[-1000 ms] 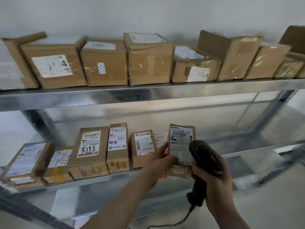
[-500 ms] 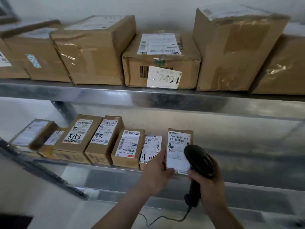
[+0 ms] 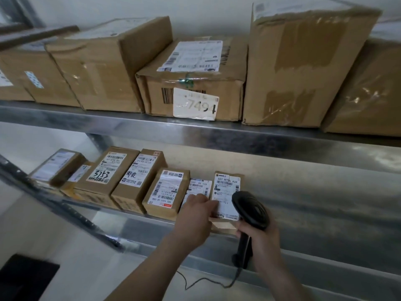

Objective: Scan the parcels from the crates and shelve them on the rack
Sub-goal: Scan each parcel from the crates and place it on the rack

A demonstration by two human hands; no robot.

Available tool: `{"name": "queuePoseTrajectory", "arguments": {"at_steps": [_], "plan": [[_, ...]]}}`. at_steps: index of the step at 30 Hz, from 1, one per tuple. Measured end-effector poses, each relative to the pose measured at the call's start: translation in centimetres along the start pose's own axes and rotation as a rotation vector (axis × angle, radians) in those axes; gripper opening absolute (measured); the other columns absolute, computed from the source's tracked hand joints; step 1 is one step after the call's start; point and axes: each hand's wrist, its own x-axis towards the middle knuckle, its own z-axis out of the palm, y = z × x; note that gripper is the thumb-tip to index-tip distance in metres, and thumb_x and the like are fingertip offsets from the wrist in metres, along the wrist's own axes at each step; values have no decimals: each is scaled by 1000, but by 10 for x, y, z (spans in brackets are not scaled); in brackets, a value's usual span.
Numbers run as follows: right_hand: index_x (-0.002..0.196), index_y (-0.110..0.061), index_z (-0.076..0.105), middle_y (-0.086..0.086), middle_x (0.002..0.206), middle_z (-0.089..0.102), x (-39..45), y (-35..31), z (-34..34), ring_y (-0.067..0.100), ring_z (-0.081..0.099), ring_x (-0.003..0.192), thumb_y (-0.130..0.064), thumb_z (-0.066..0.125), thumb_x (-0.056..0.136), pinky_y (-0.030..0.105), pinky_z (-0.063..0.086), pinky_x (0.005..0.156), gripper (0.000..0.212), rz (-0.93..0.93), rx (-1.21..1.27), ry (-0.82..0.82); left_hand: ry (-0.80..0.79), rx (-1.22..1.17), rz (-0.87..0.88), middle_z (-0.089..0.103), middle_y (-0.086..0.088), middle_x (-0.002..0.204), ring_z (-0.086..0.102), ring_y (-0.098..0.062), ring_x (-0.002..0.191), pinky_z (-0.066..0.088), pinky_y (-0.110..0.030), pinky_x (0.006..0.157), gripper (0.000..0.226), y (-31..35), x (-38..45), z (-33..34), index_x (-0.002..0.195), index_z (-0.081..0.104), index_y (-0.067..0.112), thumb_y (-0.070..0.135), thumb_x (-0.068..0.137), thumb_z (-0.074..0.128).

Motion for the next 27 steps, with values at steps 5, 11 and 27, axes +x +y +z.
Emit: {"name": "queuePoseTrajectory", "arguments": {"at_steps": [5,11,27], "plan": [[102,-30,74,18,90,71,6,-1,-4,37,62,76,19,76,71,49,51,74,58,-4,-7,-51,-3,-70,-9,56,5,133,51,-21,123,48,-36,101,52,-4,6,3,137,59,30,9,90,66],[108,-30,71,12,96,73,4,-2,-3,43,68,91,1,85,58,59,57,82,61,-6,-20,-61,9,-86,2,65,7,125,57,-16,112,52,-36,93,52,-8,4,3,140,55,31,12,93,64],[122,-28,64,4,103,73,-35,-24,1,21,69,91,6,89,68,41,53,83,68,-216,-252,55,81,-115,8,41,0,157,39,-24,141,43,-44,112,70,-30,-20,-18,149,45,30,28,86,74]]}}
